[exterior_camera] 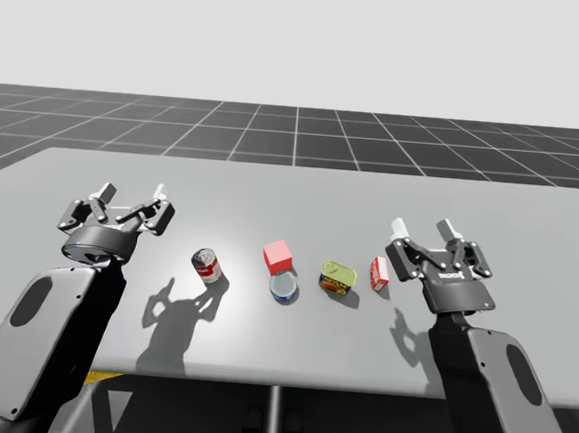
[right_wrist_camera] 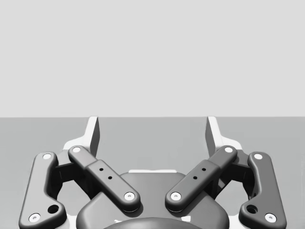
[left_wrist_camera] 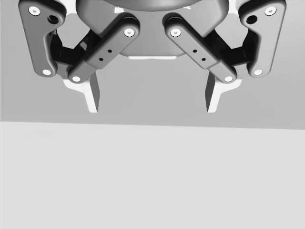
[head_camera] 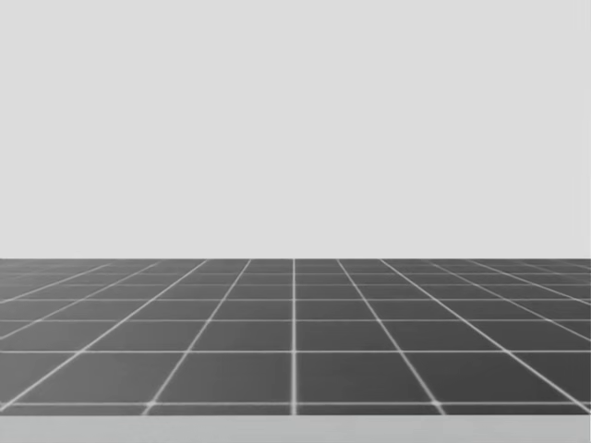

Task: Find the red cube and pick it up.

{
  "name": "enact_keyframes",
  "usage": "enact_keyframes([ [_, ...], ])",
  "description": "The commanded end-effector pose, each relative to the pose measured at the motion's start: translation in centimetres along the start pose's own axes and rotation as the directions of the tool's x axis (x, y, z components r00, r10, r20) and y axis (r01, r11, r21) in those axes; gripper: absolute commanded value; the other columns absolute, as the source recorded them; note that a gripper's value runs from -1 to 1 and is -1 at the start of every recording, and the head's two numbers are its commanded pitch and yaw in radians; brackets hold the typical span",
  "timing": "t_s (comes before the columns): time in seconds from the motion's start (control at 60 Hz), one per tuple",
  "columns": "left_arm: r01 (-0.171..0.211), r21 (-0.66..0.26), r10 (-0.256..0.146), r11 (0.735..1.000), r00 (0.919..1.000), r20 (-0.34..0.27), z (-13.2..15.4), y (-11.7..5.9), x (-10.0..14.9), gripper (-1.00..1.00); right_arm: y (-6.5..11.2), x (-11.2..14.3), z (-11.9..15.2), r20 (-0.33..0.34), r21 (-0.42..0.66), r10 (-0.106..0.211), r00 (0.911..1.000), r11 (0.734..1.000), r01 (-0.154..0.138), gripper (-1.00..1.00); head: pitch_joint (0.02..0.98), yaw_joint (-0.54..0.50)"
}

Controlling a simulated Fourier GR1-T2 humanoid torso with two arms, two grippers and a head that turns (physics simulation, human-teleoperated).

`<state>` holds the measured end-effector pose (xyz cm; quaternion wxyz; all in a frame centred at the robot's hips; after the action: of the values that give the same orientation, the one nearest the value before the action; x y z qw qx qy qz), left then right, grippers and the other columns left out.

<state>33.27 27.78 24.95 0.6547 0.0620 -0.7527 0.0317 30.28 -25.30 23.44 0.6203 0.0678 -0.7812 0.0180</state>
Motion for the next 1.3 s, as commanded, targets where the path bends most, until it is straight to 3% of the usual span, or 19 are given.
enact_keyframes([
  [0.017, -0.001, 0.001, 0.001, 1.000, 1.0000, 0.001, 0.00, 0.04, 0.03, -1.00, -0.01, -0.16, 0.15, 0.044, -0.110, 0.016, 0.9989, 0.994, -0.011, -1.00, 0.057, 0.00],
  [0.1, -0.001, 0.001, 0.001, 1.000, 1.0000, 0.001, 0.00, 0.04, 0.03, -1.00, -0.08, -0.11, 0.06, 0.032, -0.063, 0.010, 0.9995, 0.998, -0.008, -1.00, 0.064, -0.01],
  [0.133, -0.002, 0.002, 0.002, 1.000, 1.0000, 0.001, 0.01, 0.03, 0.04, -1.00, -0.20, -0.05, -0.04, 0.019, -0.040, -0.014, 0.9997, 0.999, 0.015, -1.00, 0.074, -0.01],
  [0.217, -0.002, 0.003, 0.002, 1.000, 1.0000, 0.001, 0.00, 0.05, 0.06, -1.00, -0.25, -0.02, -0.07, 0.008, -0.034, -0.018, 0.9998, 0.999, 0.019, -1.00, 0.098, -0.01],
  [0.383, -0.001, 0.003, 0.001, 1.000, 1.0000, 0.000, 0.00, 0.06, 0.05, -1.00, -0.24, -0.07, -0.11, 0.003, -0.030, -0.014, 0.9999, 0.999, 0.014, -1.00, 0.195, -0.01],
  [0.833, 0.000, 0.001, 0.000, 1.000, 1.0000, -0.001, -0.02, 0.10, 0.06, -1.00, -0.34, 0.01, -0.11, 0.002, -0.027, -0.005, 1.0000, 1.000, 0.005, -1.00, 0.566, 0.01],
  [1.083, 0.001, 0.000, -0.001, 1.000, 1.0000, -0.001, -0.08, 0.10, 0.02, -1.00, -0.31, 0.02, -0.07, -0.001, -0.027, -0.004, 1.0000, 1.000, 0.004, -1.00, 0.707, 0.03],
  [1.3, 0.000, -0.007, 0.000, 1.000, 1.0000, -0.002, -0.09, 0.03, 0.02, -1.00, -0.28, -0.01, -0.09, -0.004, -0.026, -0.004, 1.0000, 1.000, 0.004, -1.00, 0.754, 0.04],
])
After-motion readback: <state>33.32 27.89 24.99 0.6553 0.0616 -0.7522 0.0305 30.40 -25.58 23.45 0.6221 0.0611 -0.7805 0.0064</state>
